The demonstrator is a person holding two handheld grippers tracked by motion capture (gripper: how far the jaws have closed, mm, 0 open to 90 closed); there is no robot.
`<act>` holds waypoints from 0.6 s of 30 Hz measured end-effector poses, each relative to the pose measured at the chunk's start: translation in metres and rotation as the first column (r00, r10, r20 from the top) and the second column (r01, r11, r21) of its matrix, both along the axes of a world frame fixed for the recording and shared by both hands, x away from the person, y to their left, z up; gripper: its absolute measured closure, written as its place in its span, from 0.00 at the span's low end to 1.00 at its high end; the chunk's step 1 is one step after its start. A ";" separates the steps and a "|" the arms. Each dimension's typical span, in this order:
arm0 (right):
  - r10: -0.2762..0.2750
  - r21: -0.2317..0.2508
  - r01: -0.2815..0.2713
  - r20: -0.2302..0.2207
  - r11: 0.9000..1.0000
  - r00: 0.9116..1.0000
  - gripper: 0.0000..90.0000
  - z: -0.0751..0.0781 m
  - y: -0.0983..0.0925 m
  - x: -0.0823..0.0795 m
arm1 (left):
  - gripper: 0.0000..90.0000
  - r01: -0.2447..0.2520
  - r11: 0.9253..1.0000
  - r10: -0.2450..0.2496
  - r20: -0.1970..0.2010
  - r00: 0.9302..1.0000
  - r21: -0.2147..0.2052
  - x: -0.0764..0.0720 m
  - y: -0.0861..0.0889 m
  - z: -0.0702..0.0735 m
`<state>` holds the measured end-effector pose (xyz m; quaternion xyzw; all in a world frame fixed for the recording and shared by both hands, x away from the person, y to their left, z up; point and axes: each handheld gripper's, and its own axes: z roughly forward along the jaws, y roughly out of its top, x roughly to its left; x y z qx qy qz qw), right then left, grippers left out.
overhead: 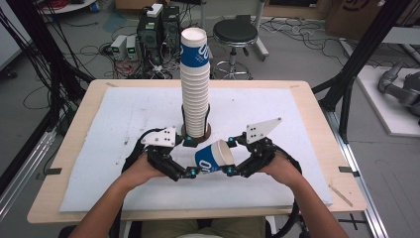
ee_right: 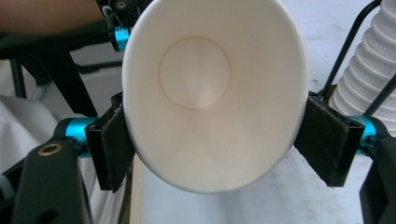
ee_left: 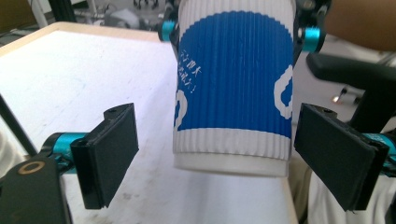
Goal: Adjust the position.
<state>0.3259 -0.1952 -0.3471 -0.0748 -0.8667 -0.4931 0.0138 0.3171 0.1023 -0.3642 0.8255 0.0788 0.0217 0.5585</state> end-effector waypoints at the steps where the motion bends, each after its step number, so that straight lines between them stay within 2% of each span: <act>1: 0.002 -0.020 -0.002 0.005 1.000 1.000 0.23 0.002 0.001 0.000 | 0.15 0.001 1.000 -0.001 0.004 1.000 0.016 0.000 -0.001 0.002; 2: 0.008 -0.057 -0.006 0.029 0.998 1.000 0.23 0.008 0.004 0.001 | 0.15 0.008 1.000 -0.008 0.010 1.000 0.030 0.000 -0.003 0.003; 3: 0.008 -0.057 -0.006 0.029 0.998 1.000 0.23 0.008 0.004 0.001 | 0.15 0.009 0.999 -0.009 0.006 1.000 0.038 0.000 -0.004 0.004; 7: 0.024 -0.128 -0.017 0.054 0.992 0.998 0.23 0.019 0.012 0.002 | 0.15 0.030 0.995 -0.032 0.022 0.999 0.091 0.001 -0.011 0.008; 12: 0.049 -0.216 -0.030 0.083 0.976 0.995 0.23 0.028 0.024 0.004 | 0.15 0.044 0.990 -0.048 0.030 0.998 0.137 0.002 -0.019 0.009; 14: 0.064 -0.244 -0.041 0.087 0.969 0.994 0.23 0.031 0.028 0.004 | 0.15 0.045 0.985 -0.051 0.033 0.998 0.164 0.002 -0.021 0.009; 18: 0.083 -0.282 -0.052 0.097 0.958 0.992 0.23 0.034 0.036 0.004 | 0.15 0.044 0.981 -0.051 0.034 0.998 0.189 0.002 -0.024 0.008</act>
